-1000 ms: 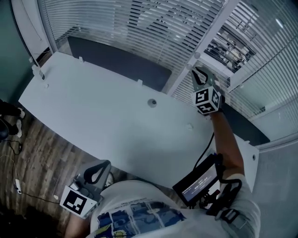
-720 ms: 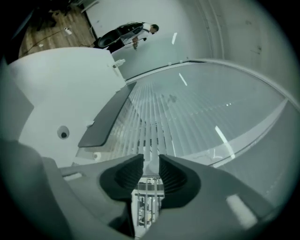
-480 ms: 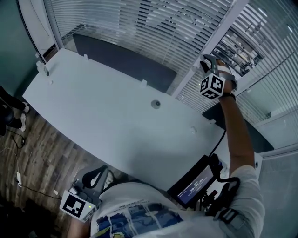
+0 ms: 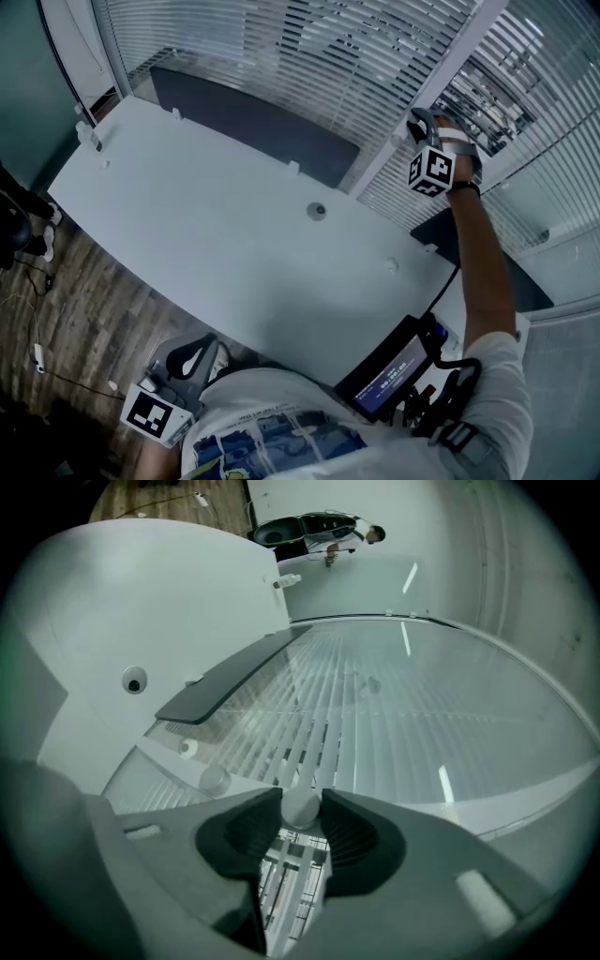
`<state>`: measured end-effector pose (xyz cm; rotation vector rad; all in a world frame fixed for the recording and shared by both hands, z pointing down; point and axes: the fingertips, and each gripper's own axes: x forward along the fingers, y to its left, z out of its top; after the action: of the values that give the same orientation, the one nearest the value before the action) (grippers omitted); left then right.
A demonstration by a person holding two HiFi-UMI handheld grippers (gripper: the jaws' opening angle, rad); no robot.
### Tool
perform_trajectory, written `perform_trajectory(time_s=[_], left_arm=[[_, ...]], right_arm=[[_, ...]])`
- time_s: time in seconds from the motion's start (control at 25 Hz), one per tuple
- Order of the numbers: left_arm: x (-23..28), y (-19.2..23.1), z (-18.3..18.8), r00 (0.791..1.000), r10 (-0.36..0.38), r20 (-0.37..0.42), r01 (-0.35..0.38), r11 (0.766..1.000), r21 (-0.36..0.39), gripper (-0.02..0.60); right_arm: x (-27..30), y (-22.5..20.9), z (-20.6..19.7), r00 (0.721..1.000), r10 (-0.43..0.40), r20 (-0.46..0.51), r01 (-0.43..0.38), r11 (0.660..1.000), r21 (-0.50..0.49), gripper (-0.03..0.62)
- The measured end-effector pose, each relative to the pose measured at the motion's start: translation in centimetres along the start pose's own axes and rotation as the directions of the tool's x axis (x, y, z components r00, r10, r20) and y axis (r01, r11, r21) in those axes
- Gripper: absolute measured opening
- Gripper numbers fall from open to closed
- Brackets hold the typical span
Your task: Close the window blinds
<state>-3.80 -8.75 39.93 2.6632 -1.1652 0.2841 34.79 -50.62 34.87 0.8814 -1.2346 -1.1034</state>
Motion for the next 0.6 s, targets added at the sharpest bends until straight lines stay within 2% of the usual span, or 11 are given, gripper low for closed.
perform_trajectory(time_s=[0.16, 0.28, 0.36, 0.44, 0.48, 0.6], left_arm=[[0.1, 0.0, -0.5, 1.000, -0.009, -0.016, 0.008, 1.000, -0.014, 0.006], [0.1, 0.2, -0.2, 1.000, -0.011, -0.008, 0.011, 1.000, 0.011, 0.006], [0.0, 0.2, -0.3, 1.000, -0.012, -0.019, 0.012, 1.000, -0.004, 0.006], [0.0, 0.3, -0.3, 1.000, -0.011, -0.027, 0.011, 1.000, -0.013, 0.006], [0.1, 0.2, -0.3, 1.000, -0.012, -0.028, 0.012, 1.000, -0.014, 0.006], [0.2, -0.1, -0.2, 1.000, -0.014, -0.025, 0.013, 1.000, -0.011, 0.006]], right_arm=[[0.0, -0.3, 0.0, 0.996, -0.091, -0.006, 0.091, 0.987, 0.134, 0.121], [0.0, -0.7, 0.1, 0.986, -0.163, -0.041, 0.168, 0.958, 0.233, 0.121], [-0.1, -0.9, 0.1, 0.979, -0.188, -0.077, 0.203, 0.930, 0.307, 0.121], [-0.1, -1.2, 0.1, 0.972, -0.207, -0.112, 0.235, 0.878, 0.417, 0.123], [-0.2, -1.3, 0.0, 0.968, -0.216, -0.129, 0.251, 0.840, 0.480, 0.122], [-0.5, -1.8, -0.4, 0.957, -0.236, -0.172, 0.289, 0.690, 0.663, 0.123]])
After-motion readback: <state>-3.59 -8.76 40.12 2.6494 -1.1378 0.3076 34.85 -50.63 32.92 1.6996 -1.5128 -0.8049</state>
